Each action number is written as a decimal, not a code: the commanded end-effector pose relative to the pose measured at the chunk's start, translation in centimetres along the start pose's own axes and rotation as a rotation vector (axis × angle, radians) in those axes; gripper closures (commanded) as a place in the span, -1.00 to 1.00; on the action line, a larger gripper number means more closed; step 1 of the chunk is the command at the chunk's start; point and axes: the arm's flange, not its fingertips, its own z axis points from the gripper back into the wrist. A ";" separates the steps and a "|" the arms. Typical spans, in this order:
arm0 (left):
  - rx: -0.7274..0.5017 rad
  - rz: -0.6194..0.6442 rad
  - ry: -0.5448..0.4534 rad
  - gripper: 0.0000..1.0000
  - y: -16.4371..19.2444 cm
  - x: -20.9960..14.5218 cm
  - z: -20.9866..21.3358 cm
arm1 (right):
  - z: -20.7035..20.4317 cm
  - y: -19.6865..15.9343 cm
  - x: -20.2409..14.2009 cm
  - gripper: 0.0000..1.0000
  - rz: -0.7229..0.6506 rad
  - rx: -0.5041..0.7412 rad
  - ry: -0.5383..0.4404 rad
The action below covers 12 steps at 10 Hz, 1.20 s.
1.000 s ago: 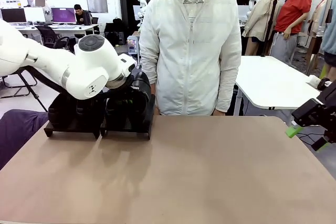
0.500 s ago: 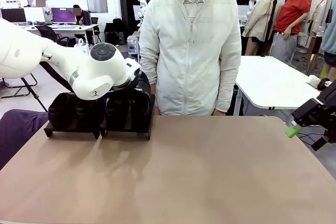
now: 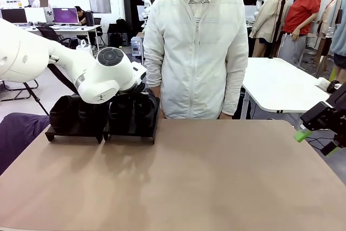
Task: Organize the shoes by placing them on the stand.
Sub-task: Place the Shoe from the middle of the table onto the Shoes Stand.
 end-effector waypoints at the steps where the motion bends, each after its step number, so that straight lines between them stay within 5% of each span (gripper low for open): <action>1: 0.024 0.004 -0.005 -1.00 -0.4 0.3 0.0 | 0.3 -0.1 0.1 -1.00 0.021 0.026 -0.001; 7: 0.014 -0.005 -0.023 -1.00 -0.8 0.1 2.8 | 0.3 -0.1 0.1 -1.00 0.021 0.026 -0.001; 12: 0.045 -0.006 0.007 -1.00 1.2 -0.9 19.3 | 0.3 -0.1 0.1 -1.00 0.021 0.026 -0.001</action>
